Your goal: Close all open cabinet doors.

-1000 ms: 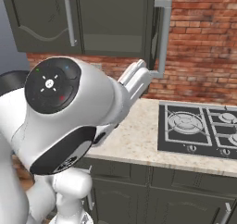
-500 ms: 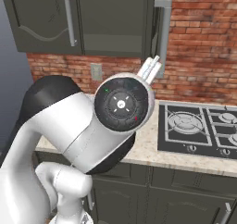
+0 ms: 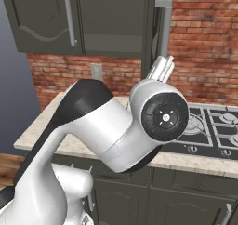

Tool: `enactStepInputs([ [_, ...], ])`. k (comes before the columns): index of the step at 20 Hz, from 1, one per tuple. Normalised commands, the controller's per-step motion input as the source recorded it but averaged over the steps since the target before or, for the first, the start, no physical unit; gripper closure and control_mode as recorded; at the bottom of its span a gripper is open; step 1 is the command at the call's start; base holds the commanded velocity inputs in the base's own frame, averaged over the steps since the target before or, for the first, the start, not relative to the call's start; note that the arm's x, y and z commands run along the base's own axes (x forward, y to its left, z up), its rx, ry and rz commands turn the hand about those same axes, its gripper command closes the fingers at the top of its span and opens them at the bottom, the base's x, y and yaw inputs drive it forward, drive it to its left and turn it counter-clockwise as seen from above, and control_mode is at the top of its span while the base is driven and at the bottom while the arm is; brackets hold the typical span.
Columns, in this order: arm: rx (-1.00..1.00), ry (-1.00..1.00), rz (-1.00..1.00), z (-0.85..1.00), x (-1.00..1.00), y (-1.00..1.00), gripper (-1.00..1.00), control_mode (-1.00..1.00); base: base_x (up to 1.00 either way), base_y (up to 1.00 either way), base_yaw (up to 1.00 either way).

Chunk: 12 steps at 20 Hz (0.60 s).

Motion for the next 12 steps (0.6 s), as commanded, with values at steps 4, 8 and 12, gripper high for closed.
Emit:
enactStepInputs([
  [4, -0.06, -0.01, 0.02, -0.08, 0.42, -0.1, -1.0, -1.0, 0.0, 0.0, 0.0],
  [8, -0.06, -0.06, 0.07, -0.04, 0.3, -0.19, -1.0, -1.0, 0.0, 0.0, 0.0],
  [12, 0.0, -0.08, 0.17, -0.01, 0.21, -0.25, -1.0, -1.0, 0.0, 0.0, 0.0],
])
